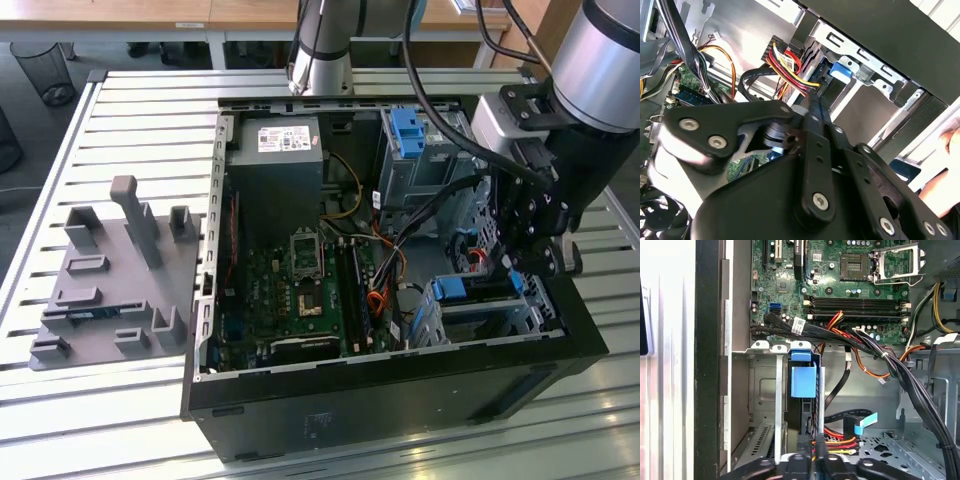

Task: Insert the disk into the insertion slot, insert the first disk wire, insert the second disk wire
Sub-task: 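Insert the first disk wire, then insert the second disk wire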

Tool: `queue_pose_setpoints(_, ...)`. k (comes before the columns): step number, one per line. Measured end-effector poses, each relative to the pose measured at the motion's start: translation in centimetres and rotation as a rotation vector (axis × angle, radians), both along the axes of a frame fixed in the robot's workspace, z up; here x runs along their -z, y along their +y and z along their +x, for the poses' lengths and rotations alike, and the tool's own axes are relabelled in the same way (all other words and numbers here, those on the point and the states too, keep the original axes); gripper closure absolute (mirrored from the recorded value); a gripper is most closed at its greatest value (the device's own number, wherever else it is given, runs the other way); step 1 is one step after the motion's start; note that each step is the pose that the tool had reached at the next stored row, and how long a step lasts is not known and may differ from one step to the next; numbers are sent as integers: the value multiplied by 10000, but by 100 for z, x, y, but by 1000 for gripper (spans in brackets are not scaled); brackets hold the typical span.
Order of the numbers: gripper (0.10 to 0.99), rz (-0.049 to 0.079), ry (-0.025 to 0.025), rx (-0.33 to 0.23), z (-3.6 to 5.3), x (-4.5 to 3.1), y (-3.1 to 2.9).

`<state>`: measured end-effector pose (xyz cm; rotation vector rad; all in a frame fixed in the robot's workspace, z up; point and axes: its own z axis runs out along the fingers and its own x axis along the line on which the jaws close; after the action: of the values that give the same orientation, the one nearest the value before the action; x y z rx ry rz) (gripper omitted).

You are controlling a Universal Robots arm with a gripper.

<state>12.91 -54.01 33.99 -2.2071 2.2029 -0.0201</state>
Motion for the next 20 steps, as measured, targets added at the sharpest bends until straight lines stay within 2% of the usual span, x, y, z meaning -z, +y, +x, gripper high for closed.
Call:
queue_pose_setpoints(1, 925, 1, 3, 0, 0, -4, 0)
queue_pose_setpoints(2, 925, 3, 6, 0, 0, -5, 0)
queue_pose_setpoints(3, 980, 2, 7, 0, 0, -8, 0)
queue_pose_setpoints(20, 980, -1, 26, 0, 0, -50, 0)
